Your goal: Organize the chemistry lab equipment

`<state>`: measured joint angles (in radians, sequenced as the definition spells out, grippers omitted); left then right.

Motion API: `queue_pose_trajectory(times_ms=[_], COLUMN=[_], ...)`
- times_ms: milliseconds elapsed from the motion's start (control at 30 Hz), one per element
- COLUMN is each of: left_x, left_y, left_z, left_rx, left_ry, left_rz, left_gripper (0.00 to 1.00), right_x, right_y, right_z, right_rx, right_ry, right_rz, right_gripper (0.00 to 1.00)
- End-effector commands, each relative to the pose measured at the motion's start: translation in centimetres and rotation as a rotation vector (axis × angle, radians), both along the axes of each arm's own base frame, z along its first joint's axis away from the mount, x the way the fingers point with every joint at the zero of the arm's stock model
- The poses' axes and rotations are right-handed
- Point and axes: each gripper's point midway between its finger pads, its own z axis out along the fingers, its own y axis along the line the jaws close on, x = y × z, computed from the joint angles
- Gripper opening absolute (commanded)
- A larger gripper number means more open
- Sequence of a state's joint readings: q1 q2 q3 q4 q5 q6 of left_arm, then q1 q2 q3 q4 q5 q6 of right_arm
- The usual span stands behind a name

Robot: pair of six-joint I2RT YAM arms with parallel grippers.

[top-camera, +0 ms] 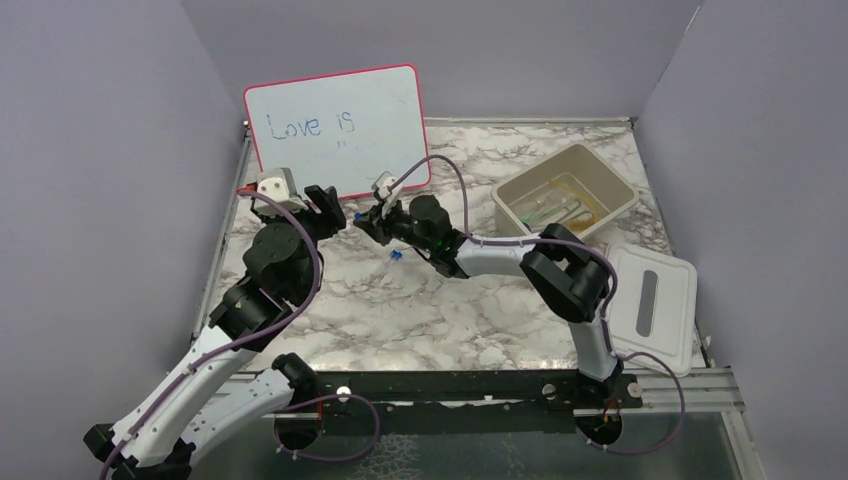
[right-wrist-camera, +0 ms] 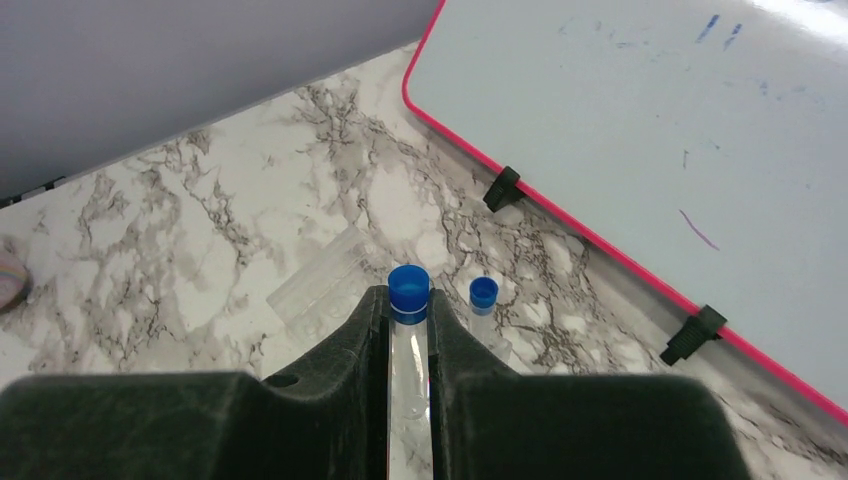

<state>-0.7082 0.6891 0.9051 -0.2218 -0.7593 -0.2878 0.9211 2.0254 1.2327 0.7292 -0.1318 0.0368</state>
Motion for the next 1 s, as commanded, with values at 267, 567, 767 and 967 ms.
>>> queue_pose_trajectory(times_ms=[267,567,767,967], left_x=[0.8,1.3,1.3,1.4], left_y=[0.7,0.3,0.2,0.2], left_z=[-1.1,-1.9,-2.0,-2.1], left_rx=[0.046,0.066,0.068,0.072], left_ry=[0.011,0.034,0.038,0.041], left_rz=[0.069,0.068,0.068,0.069], left_gripper=[0.64,0.65,0.65,0.65], right_x=[0.5,1.8,2.5,3.3], right_y=[3.2,3.3,2.9,2.3], right_z=[-0.8,-1.5,-2.5,-2.8], right_rx=[0.058,0.074,0.067,0.077], right_ry=[-0.122,-0.132,-0.123,-0.121], right_rz=[0.1,0.05,0.013,-0.047], right_gripper=[0.12,0.12,0.12,0.12])
